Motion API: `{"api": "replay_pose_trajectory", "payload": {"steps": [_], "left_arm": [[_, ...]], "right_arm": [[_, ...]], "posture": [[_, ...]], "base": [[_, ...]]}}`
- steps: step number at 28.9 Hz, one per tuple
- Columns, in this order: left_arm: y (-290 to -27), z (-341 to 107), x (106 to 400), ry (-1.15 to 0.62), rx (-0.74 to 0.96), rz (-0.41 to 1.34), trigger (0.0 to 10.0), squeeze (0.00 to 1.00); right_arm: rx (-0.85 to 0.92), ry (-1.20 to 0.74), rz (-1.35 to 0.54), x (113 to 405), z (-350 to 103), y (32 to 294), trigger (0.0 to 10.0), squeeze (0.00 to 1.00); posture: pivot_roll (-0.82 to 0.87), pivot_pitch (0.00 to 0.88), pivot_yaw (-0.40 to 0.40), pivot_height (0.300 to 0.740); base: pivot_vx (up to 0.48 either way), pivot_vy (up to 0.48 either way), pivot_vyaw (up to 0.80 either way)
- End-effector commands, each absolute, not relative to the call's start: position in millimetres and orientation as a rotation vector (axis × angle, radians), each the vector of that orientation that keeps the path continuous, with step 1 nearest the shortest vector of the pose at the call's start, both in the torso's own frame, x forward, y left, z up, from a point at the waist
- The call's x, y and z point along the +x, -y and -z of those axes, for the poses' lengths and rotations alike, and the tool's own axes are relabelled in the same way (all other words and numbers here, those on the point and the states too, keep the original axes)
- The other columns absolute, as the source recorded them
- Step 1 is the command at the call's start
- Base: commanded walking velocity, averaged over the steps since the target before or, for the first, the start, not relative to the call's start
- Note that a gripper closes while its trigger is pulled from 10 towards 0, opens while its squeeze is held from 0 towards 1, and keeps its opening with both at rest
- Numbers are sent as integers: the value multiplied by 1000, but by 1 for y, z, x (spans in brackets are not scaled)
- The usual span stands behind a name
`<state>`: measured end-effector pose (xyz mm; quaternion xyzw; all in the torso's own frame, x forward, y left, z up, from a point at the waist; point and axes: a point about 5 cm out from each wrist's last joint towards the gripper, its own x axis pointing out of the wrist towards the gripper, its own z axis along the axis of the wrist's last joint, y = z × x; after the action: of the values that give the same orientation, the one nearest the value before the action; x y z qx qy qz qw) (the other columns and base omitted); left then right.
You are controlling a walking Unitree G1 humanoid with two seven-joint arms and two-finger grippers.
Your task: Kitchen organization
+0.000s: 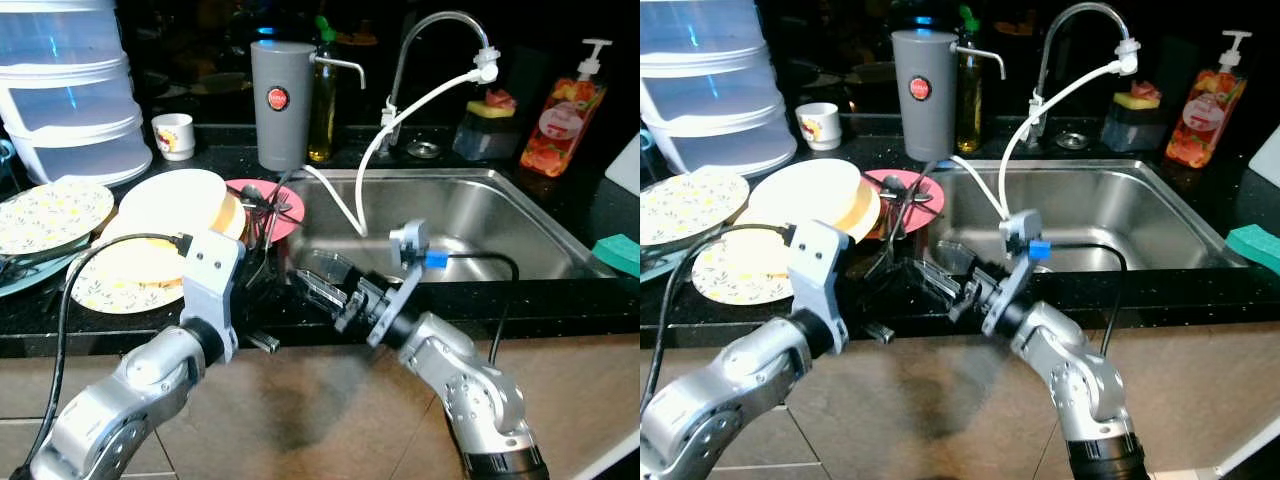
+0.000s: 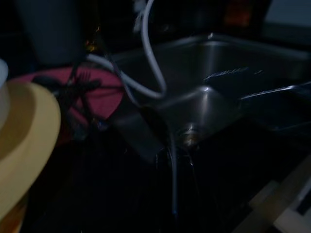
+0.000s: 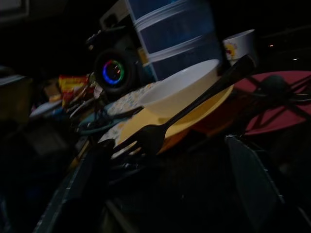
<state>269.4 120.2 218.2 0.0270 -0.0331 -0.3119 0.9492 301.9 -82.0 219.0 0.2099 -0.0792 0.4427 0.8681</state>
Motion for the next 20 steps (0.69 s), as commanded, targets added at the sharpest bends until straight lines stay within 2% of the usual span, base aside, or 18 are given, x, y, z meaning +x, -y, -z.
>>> {"api": "replay_pose_trajectory", "payload": {"steps": [1,4,7,10,11,14,20], "left_arm": [[-116,-221,271,113,53,716,0,0],[-114,-222,269,134,31,752,0,0],[-110,-227,263,199,-116,829,0,0],[-110,-228,261,212,-174,856,0,0],[-109,-229,259,216,-228,887,0,0],[-108,-227,255,212,-315,949,0,0],[-107,-219,251,186,-318,1011,0,0]], "right_arm": [[485,183,-909,305,-225,81,10000,1000],[505,188,-900,306,-227,79,10000,1000],[582,188,-877,308,-233,76,10000,1000],[608,180,-868,309,-235,75,10000,1000],[633,174,-863,310,-237,74,10000,0],[686,170,-847,312,-241,74,10000,0],[708,174,-841,313,-244,74,10000,0]], "posture": [[39,0,5,740],[39,0,5,740],[36,0,6,740],[36,0,6,740],[36,0,6,740],[36,0,6,740],[36,0,6,740]], "base": [[0,0,0],[0,0,0],[0,0,0],[0,0,0],[0,0,0],[0,0,0],[0,0,0]]}}
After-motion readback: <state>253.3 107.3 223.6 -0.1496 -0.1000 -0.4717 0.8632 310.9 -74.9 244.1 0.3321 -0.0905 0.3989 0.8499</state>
